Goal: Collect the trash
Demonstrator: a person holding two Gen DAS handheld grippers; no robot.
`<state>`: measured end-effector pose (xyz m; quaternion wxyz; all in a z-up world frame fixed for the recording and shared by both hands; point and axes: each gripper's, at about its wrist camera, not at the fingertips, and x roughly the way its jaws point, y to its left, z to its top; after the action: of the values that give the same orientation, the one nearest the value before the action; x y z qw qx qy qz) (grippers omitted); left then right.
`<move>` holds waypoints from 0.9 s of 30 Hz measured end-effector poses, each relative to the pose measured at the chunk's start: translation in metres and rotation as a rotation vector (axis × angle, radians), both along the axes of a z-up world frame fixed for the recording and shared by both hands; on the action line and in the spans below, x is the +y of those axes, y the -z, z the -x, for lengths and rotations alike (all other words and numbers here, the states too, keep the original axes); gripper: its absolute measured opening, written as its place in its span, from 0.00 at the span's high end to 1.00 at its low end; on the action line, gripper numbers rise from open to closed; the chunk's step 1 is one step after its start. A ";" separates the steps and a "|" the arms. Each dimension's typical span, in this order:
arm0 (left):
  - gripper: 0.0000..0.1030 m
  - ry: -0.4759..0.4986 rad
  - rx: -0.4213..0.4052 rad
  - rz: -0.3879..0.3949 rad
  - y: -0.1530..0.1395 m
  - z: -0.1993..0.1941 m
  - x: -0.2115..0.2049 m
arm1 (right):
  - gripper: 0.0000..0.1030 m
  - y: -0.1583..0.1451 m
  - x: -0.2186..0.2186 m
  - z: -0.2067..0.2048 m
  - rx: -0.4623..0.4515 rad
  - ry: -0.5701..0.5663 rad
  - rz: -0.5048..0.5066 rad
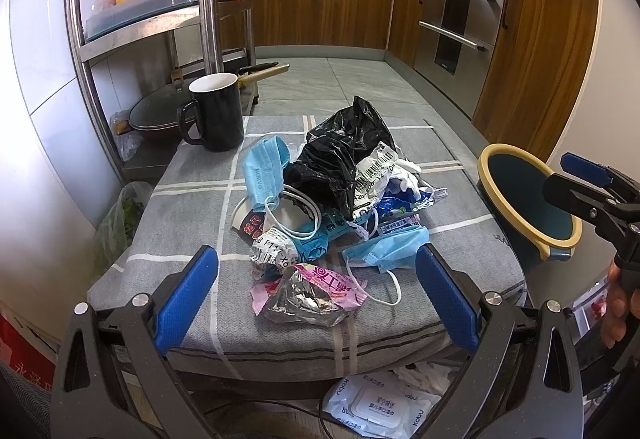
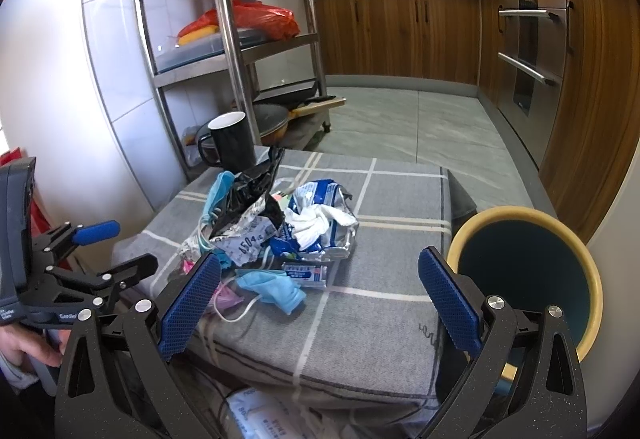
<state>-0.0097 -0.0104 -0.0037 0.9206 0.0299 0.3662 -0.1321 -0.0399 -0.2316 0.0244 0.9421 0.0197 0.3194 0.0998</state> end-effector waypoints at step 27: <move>0.37 -0.131 0.179 0.042 0.011 -0.087 0.041 | 0.06 -0.006 0.017 -0.044 0.082 -0.017 -0.101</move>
<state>0.0769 0.0308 -0.0151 0.8912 -0.0256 0.4455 -0.0814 0.0042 -0.2148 0.0301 0.9252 0.0686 0.3525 0.1228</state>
